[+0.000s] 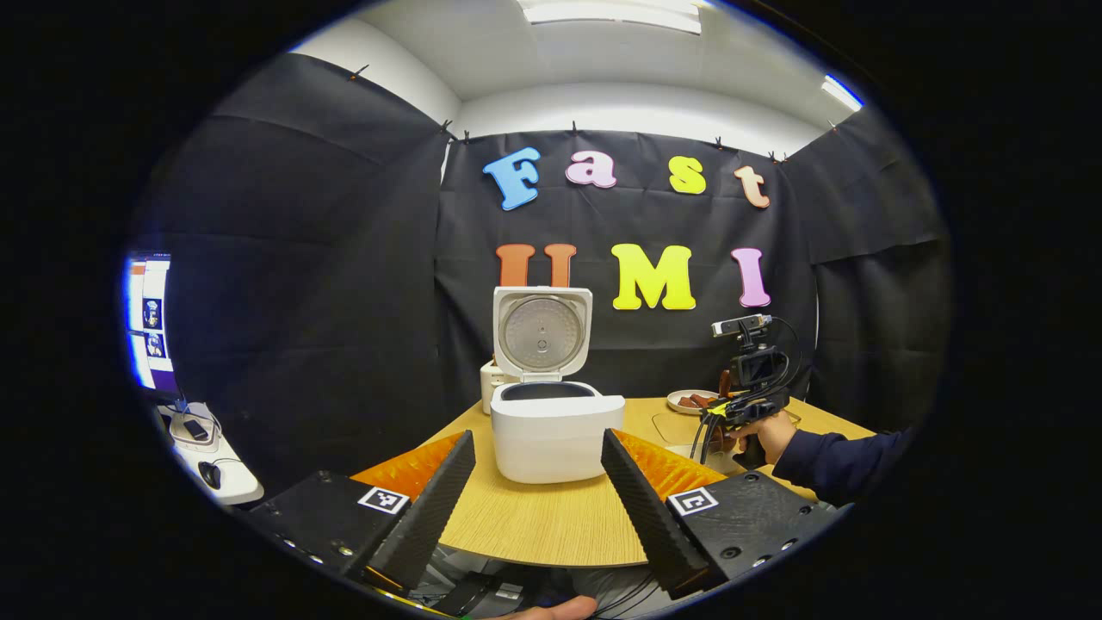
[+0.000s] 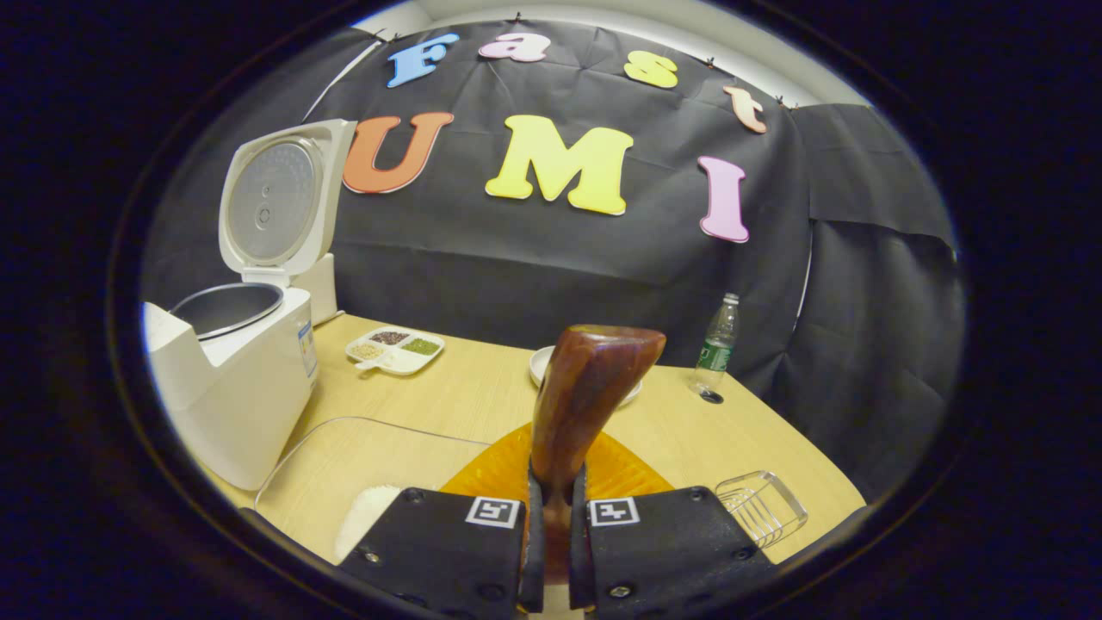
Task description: Close the left gripper, press the button to open the rice cooker; take a wooden spoon from the chopstick holder with the right hand, scoop a spoonful of rice and pour it into the rice cooker, then put the wooden spoon back into the chopstick holder.
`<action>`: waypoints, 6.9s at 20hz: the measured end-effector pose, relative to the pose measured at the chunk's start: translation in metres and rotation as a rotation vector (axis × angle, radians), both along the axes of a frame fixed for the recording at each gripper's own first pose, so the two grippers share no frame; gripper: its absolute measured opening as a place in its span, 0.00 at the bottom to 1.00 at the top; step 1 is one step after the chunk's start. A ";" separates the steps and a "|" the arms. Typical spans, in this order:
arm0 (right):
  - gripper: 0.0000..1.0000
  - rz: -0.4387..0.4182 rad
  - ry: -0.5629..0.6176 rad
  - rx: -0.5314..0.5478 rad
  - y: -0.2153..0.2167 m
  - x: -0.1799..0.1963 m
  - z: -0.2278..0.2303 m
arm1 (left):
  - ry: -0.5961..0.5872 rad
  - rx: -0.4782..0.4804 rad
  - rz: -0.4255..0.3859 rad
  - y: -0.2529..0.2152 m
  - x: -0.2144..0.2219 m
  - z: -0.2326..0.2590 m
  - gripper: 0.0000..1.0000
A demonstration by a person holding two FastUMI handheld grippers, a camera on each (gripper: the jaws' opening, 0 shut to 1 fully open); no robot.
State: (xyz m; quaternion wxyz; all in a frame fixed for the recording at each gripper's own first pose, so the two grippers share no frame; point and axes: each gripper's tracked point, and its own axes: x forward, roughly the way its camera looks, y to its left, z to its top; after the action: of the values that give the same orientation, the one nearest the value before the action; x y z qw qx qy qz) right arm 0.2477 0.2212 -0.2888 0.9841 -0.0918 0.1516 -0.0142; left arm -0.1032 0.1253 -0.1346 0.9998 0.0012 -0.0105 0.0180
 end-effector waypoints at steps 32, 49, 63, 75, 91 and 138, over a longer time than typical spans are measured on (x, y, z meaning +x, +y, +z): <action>0.16 0.159 0.337 1.073 0.017 -0.007 0.003 | 0.092 -0.037 0.105 0.010 0.102 0.009 0.94; 0.16 0.189 0.225 1.743 -0.048 0.022 0.118 | 0.109 0.034 0.029 -0.031 0.118 0.006 0.95; 0.15 0.256 0.233 1.361 0.106 0.050 0.178 | 0.100 0.006 0.038 0.006 0.072 0.019 0.95; 0.12 0.392 0.017 0.735 0.256 0.077 0.208 | 0.112 -0.032 0.053 0.021 0.047 0.017 0.94; 0.16 0.809 -0.402 -0.175 0.364 0.005 0.203 | 0.176 -0.036 0.106 0.038 0.046 -0.006 0.94; 0.28 0.083 -0.093 0.287 -0.203 0.003 0.108 | -0.021 0.029 -0.057 -0.116 0.174 0.058 0.94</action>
State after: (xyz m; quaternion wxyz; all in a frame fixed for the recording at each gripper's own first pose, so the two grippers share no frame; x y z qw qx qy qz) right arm 0.2502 0.0186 -0.1810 0.9927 0.0446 0.1026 0.0442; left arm 0.0713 0.0095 -0.0769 0.9996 0.0154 -0.0211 -0.0106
